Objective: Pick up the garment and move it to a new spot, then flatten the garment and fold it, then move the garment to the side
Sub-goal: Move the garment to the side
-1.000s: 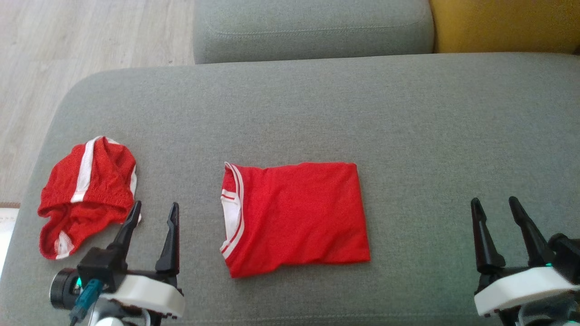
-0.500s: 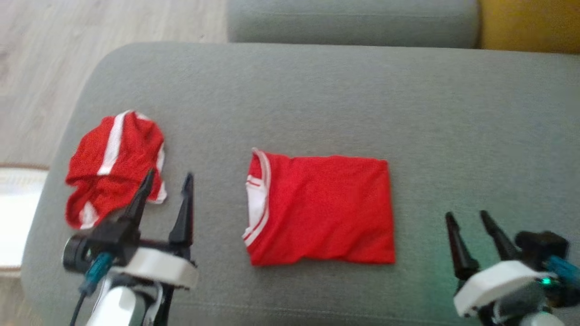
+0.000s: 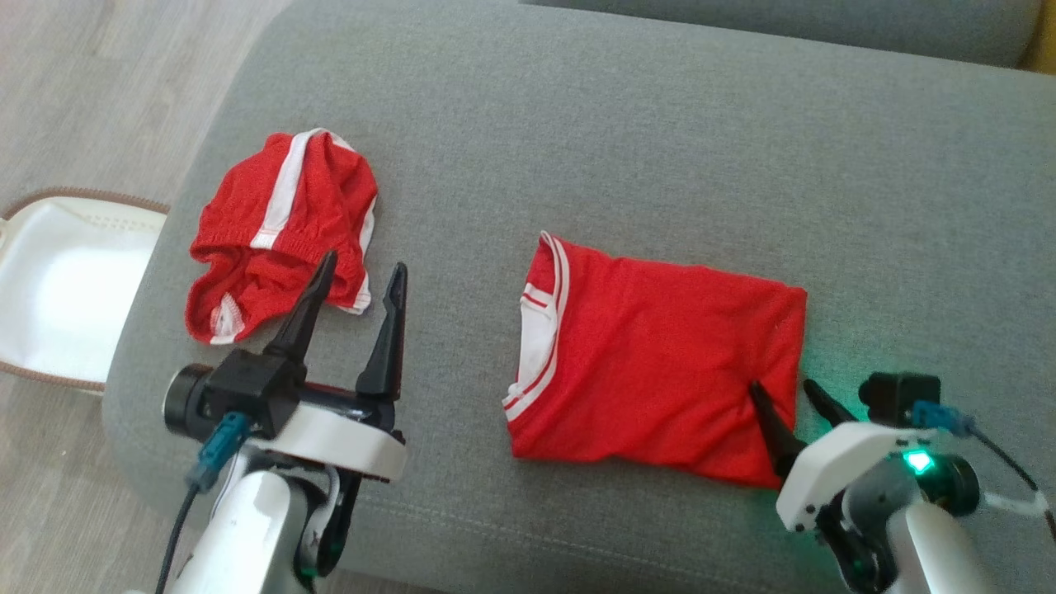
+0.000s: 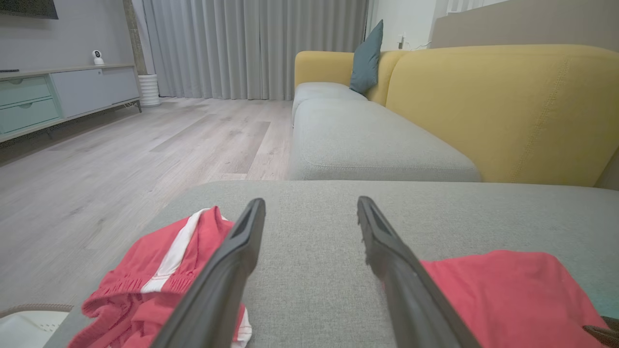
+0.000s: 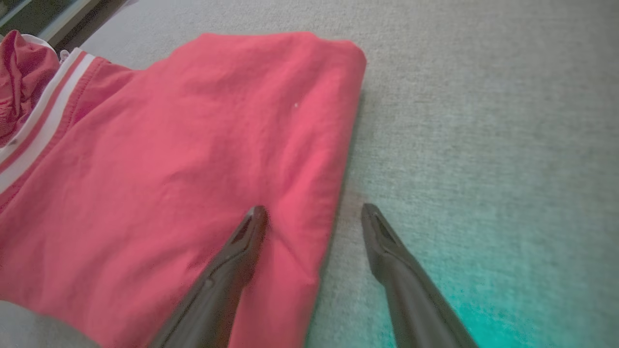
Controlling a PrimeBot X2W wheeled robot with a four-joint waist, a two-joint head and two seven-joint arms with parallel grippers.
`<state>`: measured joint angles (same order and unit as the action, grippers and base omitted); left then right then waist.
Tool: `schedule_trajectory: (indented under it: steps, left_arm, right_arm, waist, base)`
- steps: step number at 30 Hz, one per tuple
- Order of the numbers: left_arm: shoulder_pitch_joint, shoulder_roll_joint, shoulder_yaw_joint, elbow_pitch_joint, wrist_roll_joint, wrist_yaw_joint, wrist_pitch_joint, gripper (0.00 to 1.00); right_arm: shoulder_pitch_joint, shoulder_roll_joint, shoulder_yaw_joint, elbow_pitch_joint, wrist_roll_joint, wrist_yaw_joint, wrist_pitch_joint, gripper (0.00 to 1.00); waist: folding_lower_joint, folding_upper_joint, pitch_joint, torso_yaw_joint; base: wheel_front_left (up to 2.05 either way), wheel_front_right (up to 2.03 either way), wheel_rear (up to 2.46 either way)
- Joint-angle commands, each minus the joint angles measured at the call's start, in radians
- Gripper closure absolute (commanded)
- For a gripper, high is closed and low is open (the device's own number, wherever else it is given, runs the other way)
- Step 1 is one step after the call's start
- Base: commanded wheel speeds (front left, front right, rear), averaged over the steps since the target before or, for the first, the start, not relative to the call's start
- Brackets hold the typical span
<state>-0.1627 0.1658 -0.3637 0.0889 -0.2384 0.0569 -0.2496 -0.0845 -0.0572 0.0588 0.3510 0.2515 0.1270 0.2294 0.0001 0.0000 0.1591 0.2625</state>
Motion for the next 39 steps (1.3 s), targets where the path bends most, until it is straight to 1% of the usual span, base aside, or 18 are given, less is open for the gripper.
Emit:
schedule_trajectory:
  steps: [1, 2, 3, 4, 8, 13, 17, 21, 23, 24, 29, 30, 31, 34, 39]
  left_arm:
    - [-0.055, 0.002, 0.045, -0.035, 0.009, -0.007, -0.012, 0.00]
    - [-0.055, -0.001, 0.049, -0.035, 0.012, -0.010, -0.012, 0.00]
    - [-0.056, -0.003, 0.052, -0.035, 0.016, -0.013, -0.012, 0.00]
    - [-0.056, -0.006, 0.055, -0.035, 0.019, -0.016, -0.012, 0.00]
    - [-0.052, -0.010, 0.066, -0.032, 0.035, -0.024, -0.012, 0.00]
    - [-0.043, -0.011, 0.082, -0.039, 0.053, -0.028, -0.012, 0.00]
    - [-0.038, -0.009, 0.096, -0.052, 0.061, -0.032, -0.012, 0.00]
    - [-0.041, -0.006, 0.104, -0.064, 0.068, -0.038, -0.012, 0.00]
    - [-0.050, -0.004, 0.104, -0.071, 0.075, -0.041, -0.012, 0.00]
    - [-0.062, 0.000, 0.103, -0.078, 0.082, -0.045, -0.012, 0.00]
    - [-0.095, 0.018, 0.104, -0.095, 0.089, -0.058, -0.012, 0.00]
    - [-0.102, 0.022, 0.102, -0.098, 0.091, -0.062, -0.012, 0.00]
    - [-0.102, 0.022, 0.102, -0.098, 0.091, -0.062, -0.012, 0.00]
    - [-0.127, 0.035, 0.092, -0.118, 0.101, -0.071, 0.000, 0.00]
    - [-0.174, 0.055, 0.077, -0.156, 0.117, -0.087, 0.026, 0.00]
  right_arm:
    - [-0.033, -0.008, 0.031, -0.006, 0.008, 0.004, 0.016, 0.00]
    - [-0.039, -0.007, 0.036, 0.005, 0.010, 0.004, 0.028, 0.01]
    - [-0.043, -0.007, 0.042, 0.011, 0.018, 0.004, 0.037, 0.53]
    - [-0.046, -0.009, 0.048, 0.014, 0.022, 0.004, 0.047, 1.00]
    - [-0.048, -0.034, 0.067, -0.018, 0.013, 0.004, 0.045, 1.00]
    - [-0.045, -0.058, 0.068, -0.066, 0.001, 0.004, 0.032, 1.00]
    - [-0.058, -0.069, 0.091, -0.099, 0.002, 0.004, 0.028, 1.00]
    - [-0.090, -0.091, 0.111, -0.098, 0.017, 0.004, 0.027, 1.00]
    - [-0.114, -0.099, 0.118, -0.092, 0.021, 0.004, 0.024, 1.00]
    - [-0.144, -0.107, 0.122, -0.081, 0.025, 0.004, 0.015, 1.00]
    - [-0.230, -0.128, 0.115, -0.039, 0.043, 0.004, -0.020, 1.00]
    - [-0.244, -0.134, 0.107, -0.029, 0.045, 0.004, -0.028, 1.00]
    - [-0.244, -0.134, 0.107, -0.029, 0.045, 0.004, -0.028, 1.00]
    - [-0.283, -0.149, 0.086, -0.005, 0.058, 0.004, -0.056, 1.00]
    - [-0.333, -0.157, 0.048, 0.024, 0.073, 0.004, -0.108, 1.00]
  waist:
    - [-0.0001, 0.0000, 0.008, 0.006]
    - [-0.0001, 0.0000, 0.010, 0.007]
    - [-0.0001, 0.0000, 0.012, 0.007]
    - [-0.0001, 0.0000, 0.013, 0.007]
    - [-0.0001, 0.0000, 0.014, -0.005]
    - [-0.0001, 0.0000, 0.014, -0.058]
    - [-0.0001, 0.0000, 0.024, -0.134]
    - [-0.0001, 0.0000, 0.042, -0.222]
    - [-0.0001, 0.0000, 0.057, -0.266]
    - [-0.0001, 0.0000, 0.076, -0.311]
    - [-0.0001, 0.0000, 0.131, -0.417]
    - [-0.0001, 0.0000, 0.140, -0.432]
    - [-0.0001, 0.0000, 0.140, -0.432]
    - [-0.0001, 0.0000, 0.180, -0.477]
    - [-0.0001, 0.0000, 0.252, -0.527]
  base:
    - [0.00, 0.00, 0.00]
    - [0.00, 0.00, 0.00]
    - [0.00, 0.00, 0.00]
    - [0.00, 0.00, 0.00]
    - [0.00, 0.00, 0.00]
    - [0.00, 0.00, 0.00]
    - [0.00, 0.00, 0.00]
    - [0.00, 0.00, 0.00]
    - [0.00, 0.00, 0.00]
    - [0.00, 0.00, 0.00]
    - [0.00, 0.00, 0.00]
    - [0.00, 0.00, 0.00]
    - [0.00, 0.00, 0.00]
    - [0.00, 0.00, 0.00]
    - [0.00, 0.00, 0.00]
